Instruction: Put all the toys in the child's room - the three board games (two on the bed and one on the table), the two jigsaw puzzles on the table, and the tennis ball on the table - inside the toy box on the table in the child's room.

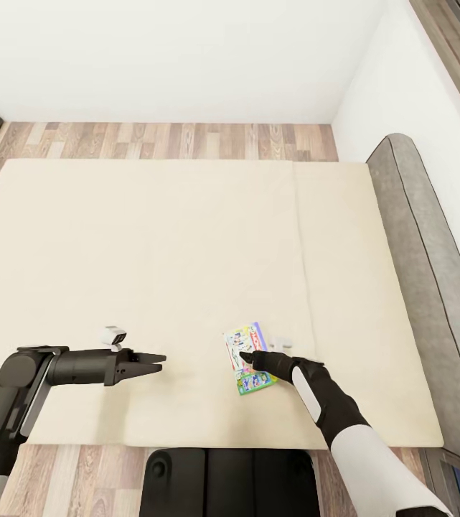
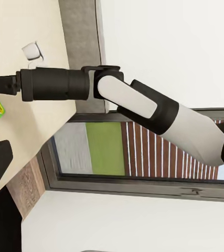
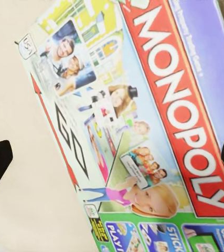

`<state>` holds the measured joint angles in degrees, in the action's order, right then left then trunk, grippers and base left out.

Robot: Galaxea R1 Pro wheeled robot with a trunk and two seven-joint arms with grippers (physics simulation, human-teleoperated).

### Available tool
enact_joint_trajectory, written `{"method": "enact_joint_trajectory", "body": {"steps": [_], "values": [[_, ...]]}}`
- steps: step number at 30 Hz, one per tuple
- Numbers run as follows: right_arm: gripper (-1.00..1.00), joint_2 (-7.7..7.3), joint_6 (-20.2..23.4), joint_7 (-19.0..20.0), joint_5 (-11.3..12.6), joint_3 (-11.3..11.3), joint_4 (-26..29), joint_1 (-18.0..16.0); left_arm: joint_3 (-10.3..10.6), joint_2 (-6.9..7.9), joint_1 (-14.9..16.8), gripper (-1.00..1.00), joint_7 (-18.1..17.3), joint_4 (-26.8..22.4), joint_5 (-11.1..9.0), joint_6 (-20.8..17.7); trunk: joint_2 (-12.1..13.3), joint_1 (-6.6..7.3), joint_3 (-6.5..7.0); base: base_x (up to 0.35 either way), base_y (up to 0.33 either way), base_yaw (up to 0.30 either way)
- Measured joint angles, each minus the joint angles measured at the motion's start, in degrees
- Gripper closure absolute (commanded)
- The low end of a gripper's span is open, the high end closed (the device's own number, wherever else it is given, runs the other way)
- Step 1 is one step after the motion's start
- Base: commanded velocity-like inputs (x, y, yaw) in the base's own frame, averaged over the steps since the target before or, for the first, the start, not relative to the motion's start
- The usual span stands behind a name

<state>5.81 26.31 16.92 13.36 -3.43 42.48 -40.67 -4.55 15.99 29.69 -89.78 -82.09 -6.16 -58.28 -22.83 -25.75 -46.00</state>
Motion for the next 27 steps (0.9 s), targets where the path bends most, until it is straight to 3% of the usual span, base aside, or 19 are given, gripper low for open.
{"method": "enact_joint_trajectory", "body": {"steps": [5,25,27], "values": [[-1.00,0.05,0.5,-1.6,1.8,-0.1,0.2,0.0,0.1,-0.01,0.0,-1.00,0.0,0.0,0.0,0.0,0.0,0.02,0.01,0.000,0.000,0.000],[-1.00,-0.78,0.4,-2.0,1.8,-0.5,1.0,0.0,0.1,-0.02,0.0,-1.00,0.0,0.0,0.1,0.0,0.0,0.02,0.01,0.000,0.000,0.000],[-1.00,-0.96,0.2,-3.2,0.3,-0.4,2.3,0.2,0.1,-0.01,0.0,-1.00,0.0,0.0,0.1,0.0,0.0,-0.01,0.00,0.000,0.000,0.000]]}}
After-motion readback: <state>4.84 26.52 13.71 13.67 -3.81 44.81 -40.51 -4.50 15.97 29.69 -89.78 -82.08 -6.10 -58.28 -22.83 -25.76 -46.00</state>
